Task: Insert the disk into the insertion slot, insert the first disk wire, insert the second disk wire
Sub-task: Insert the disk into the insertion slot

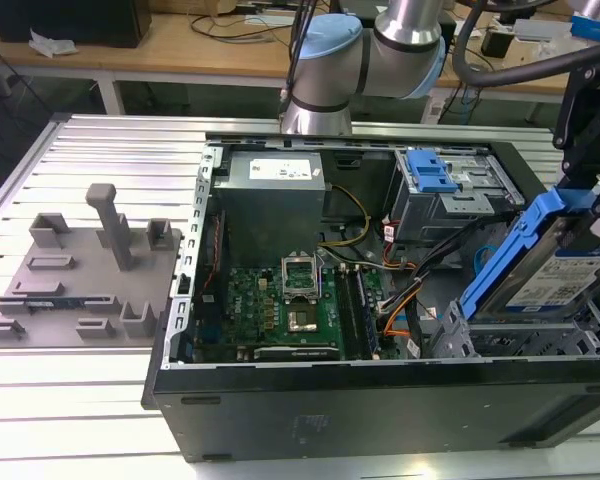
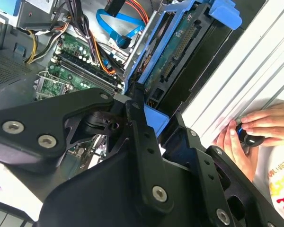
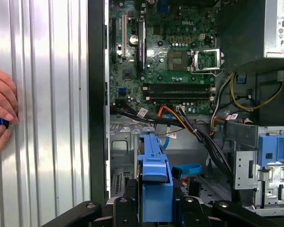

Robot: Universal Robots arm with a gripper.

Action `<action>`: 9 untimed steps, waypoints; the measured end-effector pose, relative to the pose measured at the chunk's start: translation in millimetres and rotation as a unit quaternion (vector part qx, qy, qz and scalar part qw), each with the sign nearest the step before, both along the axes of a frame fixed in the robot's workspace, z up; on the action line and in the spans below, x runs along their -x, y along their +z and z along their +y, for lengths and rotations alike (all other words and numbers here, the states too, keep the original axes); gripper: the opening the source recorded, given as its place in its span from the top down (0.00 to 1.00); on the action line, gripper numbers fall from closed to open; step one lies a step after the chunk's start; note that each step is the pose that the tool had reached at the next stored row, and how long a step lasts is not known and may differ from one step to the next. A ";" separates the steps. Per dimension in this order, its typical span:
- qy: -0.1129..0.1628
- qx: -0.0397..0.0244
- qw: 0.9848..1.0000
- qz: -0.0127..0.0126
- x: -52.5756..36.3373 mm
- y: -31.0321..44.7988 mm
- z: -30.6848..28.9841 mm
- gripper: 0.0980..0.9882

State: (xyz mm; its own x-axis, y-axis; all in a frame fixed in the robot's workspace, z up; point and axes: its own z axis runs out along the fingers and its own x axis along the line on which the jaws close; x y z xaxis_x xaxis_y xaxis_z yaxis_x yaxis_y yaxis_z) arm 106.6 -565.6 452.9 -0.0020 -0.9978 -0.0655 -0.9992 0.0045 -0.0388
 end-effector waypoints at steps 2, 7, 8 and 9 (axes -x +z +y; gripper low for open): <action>0.000 0.000 1.000 0.000 -0.1 -3.2 0.0 0.70; 0.001 0.000 1.000 0.000 -0.1 -10.5 0.0 0.70; 0.001 0.000 1.000 0.000 -0.1 -11.7 0.0 0.70; 0.001 0.000 1.000 0.000 -0.1 -13.0 0.0 0.70</action>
